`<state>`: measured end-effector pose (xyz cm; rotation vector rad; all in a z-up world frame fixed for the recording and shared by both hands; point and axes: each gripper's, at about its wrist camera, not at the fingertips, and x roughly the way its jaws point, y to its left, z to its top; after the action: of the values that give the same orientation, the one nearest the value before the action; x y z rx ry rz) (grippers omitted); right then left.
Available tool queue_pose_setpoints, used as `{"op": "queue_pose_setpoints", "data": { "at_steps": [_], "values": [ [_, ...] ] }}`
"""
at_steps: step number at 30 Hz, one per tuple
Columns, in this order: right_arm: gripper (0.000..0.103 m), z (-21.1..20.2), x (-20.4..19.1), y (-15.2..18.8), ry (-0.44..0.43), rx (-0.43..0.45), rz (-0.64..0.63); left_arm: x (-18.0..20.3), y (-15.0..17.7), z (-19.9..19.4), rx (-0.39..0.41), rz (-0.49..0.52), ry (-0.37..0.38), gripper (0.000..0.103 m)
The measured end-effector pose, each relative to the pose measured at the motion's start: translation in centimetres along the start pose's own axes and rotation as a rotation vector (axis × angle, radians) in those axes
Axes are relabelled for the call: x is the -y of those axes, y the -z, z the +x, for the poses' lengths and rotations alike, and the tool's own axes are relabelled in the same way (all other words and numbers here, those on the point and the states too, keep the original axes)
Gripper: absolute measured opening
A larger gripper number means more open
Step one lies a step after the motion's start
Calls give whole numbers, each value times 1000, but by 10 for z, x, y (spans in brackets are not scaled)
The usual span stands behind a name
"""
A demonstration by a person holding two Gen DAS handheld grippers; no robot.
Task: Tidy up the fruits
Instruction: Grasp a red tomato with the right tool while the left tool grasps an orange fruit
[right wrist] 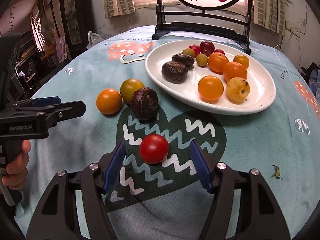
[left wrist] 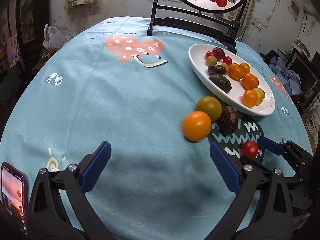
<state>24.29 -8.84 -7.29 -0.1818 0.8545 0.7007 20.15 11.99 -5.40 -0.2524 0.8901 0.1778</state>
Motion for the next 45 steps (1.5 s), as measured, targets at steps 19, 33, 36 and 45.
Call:
{"op": "queue_pose_setpoints", "data": {
  "at_steps": [19, 33, 36, 45],
  "values": [
    [30, -1, 17, -3, 25, -12, 66, 8, 5, 3, 10, 60, -11, 101],
    [30, -10, 21, -1, 7, -14, 87, 38, -15, 21, 38, 303, 102, 98],
    [30, -12, 24, -2, 7, -15, 100, 41, -19, 28, 24, 333, 100, 95],
    [30, -11, 26, -2, 12, -22, 106, 47, -20, 44, -24, 381, 113, 91]
  ]
}}
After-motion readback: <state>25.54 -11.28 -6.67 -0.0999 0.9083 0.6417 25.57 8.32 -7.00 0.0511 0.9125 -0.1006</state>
